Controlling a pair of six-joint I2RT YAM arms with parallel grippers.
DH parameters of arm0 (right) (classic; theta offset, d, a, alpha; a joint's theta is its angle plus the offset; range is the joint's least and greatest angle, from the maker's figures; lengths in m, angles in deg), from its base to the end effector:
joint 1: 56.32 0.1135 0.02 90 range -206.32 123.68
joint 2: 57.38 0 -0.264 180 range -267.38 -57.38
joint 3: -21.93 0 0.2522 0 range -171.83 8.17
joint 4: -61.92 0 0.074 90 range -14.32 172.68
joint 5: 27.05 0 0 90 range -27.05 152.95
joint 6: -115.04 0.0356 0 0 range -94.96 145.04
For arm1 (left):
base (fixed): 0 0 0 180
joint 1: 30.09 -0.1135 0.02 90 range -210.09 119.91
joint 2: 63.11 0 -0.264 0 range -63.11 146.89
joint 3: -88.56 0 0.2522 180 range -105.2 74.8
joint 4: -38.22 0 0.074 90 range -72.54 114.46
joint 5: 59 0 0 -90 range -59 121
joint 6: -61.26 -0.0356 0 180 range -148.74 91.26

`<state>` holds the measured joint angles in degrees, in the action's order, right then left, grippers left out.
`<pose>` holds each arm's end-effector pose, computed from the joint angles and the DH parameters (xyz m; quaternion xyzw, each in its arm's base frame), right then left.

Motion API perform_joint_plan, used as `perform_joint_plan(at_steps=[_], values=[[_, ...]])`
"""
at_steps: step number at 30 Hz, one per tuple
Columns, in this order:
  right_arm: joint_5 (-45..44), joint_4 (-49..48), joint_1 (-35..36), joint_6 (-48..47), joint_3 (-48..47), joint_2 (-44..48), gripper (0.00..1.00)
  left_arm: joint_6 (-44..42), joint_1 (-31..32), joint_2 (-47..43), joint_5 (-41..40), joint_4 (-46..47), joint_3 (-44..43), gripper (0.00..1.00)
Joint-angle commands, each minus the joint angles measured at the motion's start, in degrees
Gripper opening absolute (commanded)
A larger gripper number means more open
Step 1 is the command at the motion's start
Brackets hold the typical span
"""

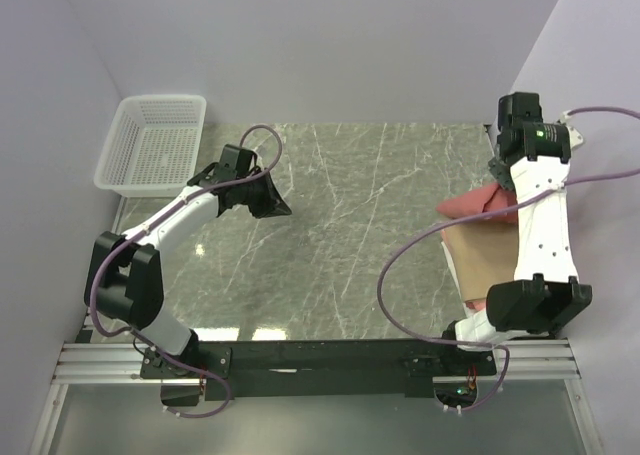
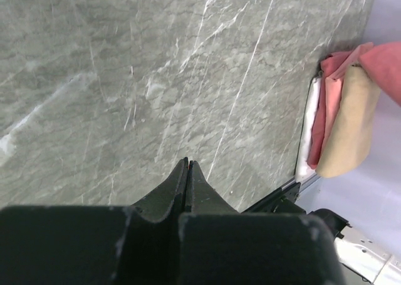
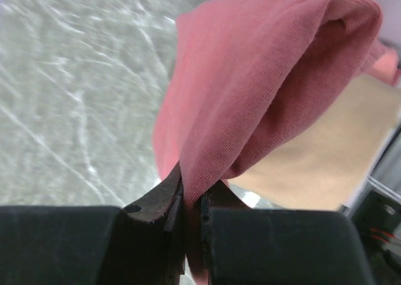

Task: Fold and stack the t-shirts
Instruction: Neatly place the folded tshirt to the corner, then reset both grippers

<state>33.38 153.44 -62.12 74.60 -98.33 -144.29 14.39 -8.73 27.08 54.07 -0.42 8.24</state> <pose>0.2686 -0.0449 0.4266 0.4939 0.7909 -0.1289 0.3375 0.3116 -0.1369 0.2543 -0.1035 0.9132 -0.3433 0.1938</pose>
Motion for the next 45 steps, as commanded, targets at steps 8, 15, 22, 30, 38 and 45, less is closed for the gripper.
perform_joint_plan(at_steps=[8,15,22,30,38,45], values=[[-0.23,-1.02,-6.32,1.16,20.08,15.01,0.25,-0.33,2.54,-4.06,-0.48,2.64,3.98,0.01],[0.37,-0.67,-8.08,-0.86,25.72,22.04,0.73,-0.16,4.47,-4.67,0.31,4.23,6.27,0.01],[16.89,-14.11,-6.33,-8.34,32.93,34.78,0.74,0.19,4.74,-7.92,-0.31,3.79,5.75,0.01],[15.15,-24.22,17.53,-5.53,35.21,36.64,0.84,-1.56,4.56,-14.24,-7.32,0.98,4.34,0.02],[16.21,-41.87,34.00,-6.93,43.12,34.36,0.86,-5.08,3.95,-24.79,-22.18,-3.06,5.39,0.10],[13.49,-50.32,42.36,-10.36,45.32,26.28,0.87,-6.57,3.51,-33.58,-30.71,-3.77,9.87,0.13]])
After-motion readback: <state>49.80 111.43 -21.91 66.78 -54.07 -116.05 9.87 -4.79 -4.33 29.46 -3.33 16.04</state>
